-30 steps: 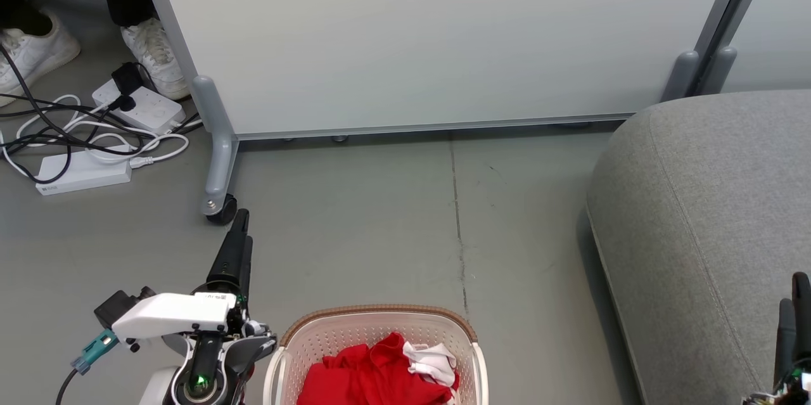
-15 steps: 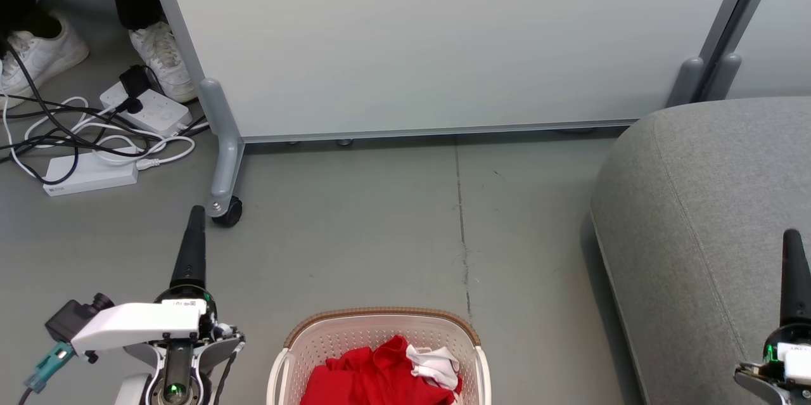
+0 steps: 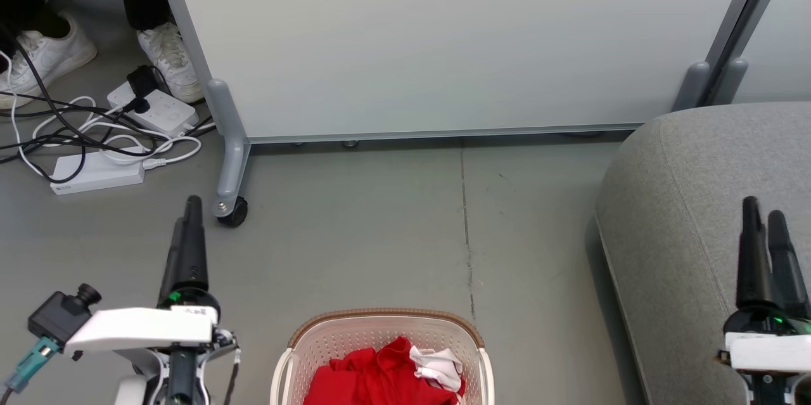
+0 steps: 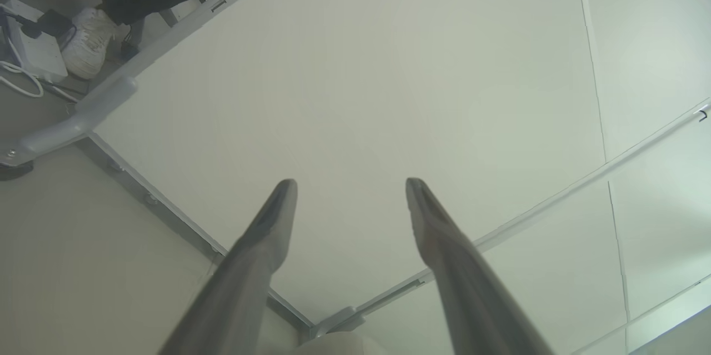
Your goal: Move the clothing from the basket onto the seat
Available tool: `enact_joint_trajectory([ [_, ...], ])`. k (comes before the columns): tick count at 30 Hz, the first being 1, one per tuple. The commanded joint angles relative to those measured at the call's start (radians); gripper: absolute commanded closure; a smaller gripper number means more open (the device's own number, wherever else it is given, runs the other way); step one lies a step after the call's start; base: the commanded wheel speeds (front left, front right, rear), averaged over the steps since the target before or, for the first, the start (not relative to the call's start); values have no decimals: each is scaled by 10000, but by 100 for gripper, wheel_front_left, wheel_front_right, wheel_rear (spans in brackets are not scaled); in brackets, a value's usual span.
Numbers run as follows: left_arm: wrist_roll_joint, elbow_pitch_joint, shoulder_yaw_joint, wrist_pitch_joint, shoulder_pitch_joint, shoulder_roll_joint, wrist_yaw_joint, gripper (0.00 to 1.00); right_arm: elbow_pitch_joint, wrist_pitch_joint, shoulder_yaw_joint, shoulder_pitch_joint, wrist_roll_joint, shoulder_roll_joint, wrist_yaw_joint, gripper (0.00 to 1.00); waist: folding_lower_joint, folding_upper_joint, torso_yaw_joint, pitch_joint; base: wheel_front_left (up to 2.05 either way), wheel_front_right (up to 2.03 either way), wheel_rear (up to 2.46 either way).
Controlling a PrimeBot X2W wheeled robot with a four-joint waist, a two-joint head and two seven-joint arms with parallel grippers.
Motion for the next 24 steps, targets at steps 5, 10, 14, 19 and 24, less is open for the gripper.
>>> enact_joint_trajectory([
  [5,1296,-505,-364,-202,153,35,-10,0,38,-99,285,-255,-1058,-19,38,0,0,-1,7,-18,0,0,0],
  [10,2682,-825,-600,-347,412,37,92,0,317,-145,507,-280,-1832,-59,41,0,0,-1,6,-46,0,0,0],
  [14,3949,-965,-986,-466,612,40,531,0,492,-166,602,-339,-2210,11,43,0,0,-1,5,-72,0,0,0],
  [19,5196,-1110,-1533,-629,807,43,1054,0,778,-213,642,-369,-2961,107,47,0,0,-1,41,-112,0,0,0],
  [24,6242,-1057,-1997,-756,983,46,1126,0,1245,-246,718,-424,-3465,163,49,0,0,-1,75,-147,0,0,0],
])
